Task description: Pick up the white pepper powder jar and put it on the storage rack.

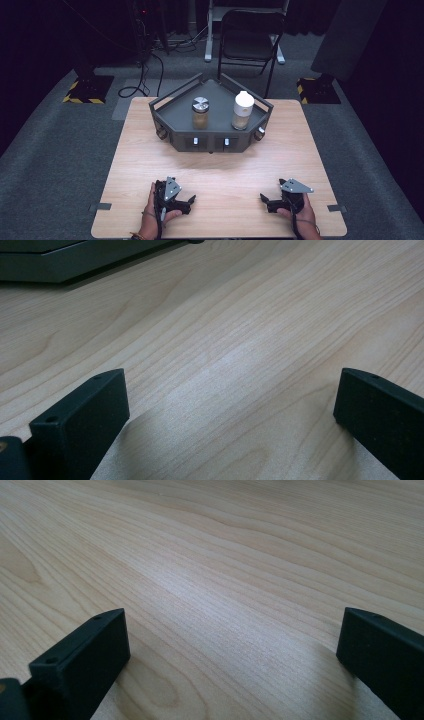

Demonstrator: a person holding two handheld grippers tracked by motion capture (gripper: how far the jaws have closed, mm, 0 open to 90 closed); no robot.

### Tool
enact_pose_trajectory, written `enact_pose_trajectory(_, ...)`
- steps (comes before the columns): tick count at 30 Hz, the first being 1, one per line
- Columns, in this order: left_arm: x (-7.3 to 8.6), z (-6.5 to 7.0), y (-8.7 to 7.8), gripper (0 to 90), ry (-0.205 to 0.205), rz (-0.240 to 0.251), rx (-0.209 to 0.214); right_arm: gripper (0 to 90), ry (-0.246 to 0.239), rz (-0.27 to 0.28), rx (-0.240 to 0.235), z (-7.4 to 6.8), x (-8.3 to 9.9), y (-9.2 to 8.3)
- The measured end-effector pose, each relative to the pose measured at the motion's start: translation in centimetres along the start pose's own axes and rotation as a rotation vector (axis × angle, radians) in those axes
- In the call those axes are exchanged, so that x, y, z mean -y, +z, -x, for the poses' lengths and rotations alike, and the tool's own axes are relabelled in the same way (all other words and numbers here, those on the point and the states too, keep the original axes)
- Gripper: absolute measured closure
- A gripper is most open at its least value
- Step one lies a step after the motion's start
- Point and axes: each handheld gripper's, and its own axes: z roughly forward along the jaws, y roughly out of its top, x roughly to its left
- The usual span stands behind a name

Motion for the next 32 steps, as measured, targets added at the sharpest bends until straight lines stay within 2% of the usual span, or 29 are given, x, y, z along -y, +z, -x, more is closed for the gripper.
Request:
enact_pose_trajectory(19,0.01,0.05,-0.01,1.0,0.003,0.001,-0.003,0.0,0.000,-0.001,-0.002,0.03,-0.01,0.00)
enact_pose_trajectory(32,-0.09,-0.15,0.02,1.0,-0.014,-0.006,0.003,0.0,-0.002,-0.002,-0.004,0.05,-0.05,0.00)
